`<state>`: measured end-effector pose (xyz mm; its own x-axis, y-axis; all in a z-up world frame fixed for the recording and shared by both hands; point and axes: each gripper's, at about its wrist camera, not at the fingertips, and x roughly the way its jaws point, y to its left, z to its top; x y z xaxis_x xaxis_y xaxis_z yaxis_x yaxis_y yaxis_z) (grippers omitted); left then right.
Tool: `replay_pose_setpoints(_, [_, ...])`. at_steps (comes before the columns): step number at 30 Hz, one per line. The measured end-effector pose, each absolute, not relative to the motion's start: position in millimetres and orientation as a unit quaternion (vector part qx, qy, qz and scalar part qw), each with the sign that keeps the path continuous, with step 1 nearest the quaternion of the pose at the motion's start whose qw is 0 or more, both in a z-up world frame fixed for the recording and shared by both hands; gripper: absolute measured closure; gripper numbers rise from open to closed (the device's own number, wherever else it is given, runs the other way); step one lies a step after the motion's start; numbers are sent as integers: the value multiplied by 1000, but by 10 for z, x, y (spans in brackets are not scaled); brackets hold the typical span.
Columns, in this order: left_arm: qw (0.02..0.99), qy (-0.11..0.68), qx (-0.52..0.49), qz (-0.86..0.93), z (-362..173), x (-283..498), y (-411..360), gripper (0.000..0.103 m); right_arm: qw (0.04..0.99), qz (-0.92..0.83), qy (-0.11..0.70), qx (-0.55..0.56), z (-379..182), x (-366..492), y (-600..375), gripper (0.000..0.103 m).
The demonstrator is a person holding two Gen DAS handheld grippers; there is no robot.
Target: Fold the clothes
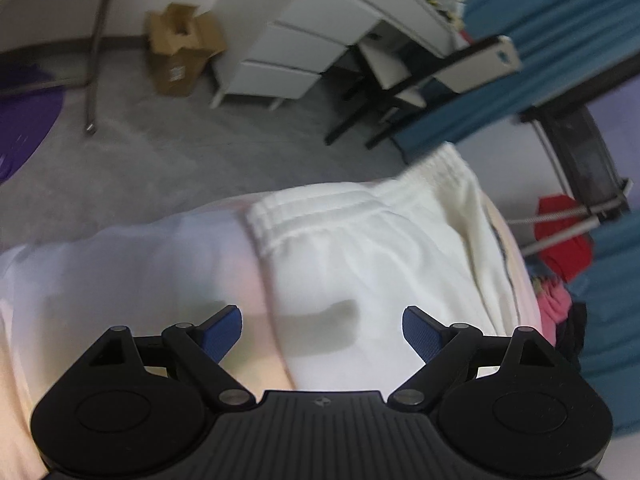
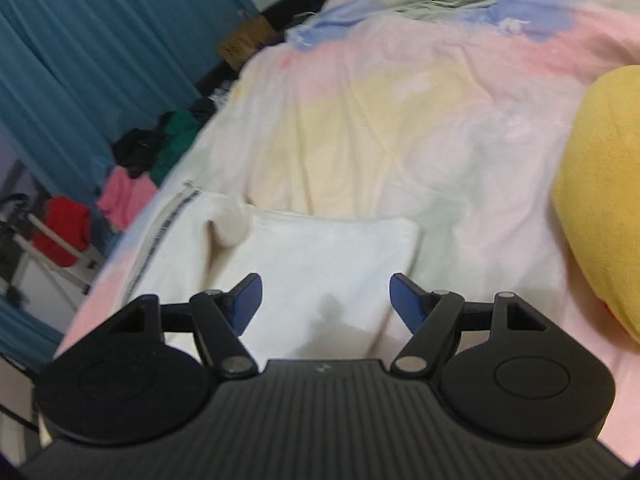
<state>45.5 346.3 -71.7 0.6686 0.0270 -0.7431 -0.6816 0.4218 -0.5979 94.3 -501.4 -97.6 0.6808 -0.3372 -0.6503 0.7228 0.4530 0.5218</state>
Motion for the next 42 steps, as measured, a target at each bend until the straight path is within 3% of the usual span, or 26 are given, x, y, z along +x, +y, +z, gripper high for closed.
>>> replay_pose_setpoints(9, [748,321,-554,175,-942,600,3501,11,745,-278,261,547,-1523,1025,-5230,30])
replay_pose_setpoints(16, [748,234,-617,72,-933,549,3504,11,785,-167,174,570,-1360,1180,-5142,30])
replay_pose_setpoints(19, [742,243,-619,83,-968,548,3498,11,788,-187,188,555,-1351,1223,-5136,30])
replay_pose_setpoints(22, [738,306,-587,132,-1053,654,3465,22,773,-219,216,555,-1457,1255,-5171,34])
replay_pose_setpoints(23, [731,318,-587,141,-1097,676,3472,31,764,-230,219,562,-1505,1254,-5199,38])
replay_pose_setpoints(25, [716,321,-602,147,-1175,686,3504,35,755,-248,219,566,-1569,1267,-5241,49])
replay_pose_setpoints(28, [721,306,-606,140,-1182,706,3495,48,766,-259,220,546,-1551,1292,-5267,79])
replay_pose_setpoints(29, [725,306,-602,138,-1173,731,3477,59,771,-262,220,537,-1537,1300,-5273,93])
replay_pose_setpoints(31, [734,306,-591,133,-1151,774,3454,83,786,-267,213,516,-1462,1290,-5260,96])
replay_pose_setpoints(33, [749,297,-578,128,-1108,779,3454,91,802,-274,194,494,-1340,1247,-5230,97])
replay_pose_setpoints(42, [817,198,-531,108,-573,580,3295,95,835,-273,133,458,-1033,1045,-5191,97])
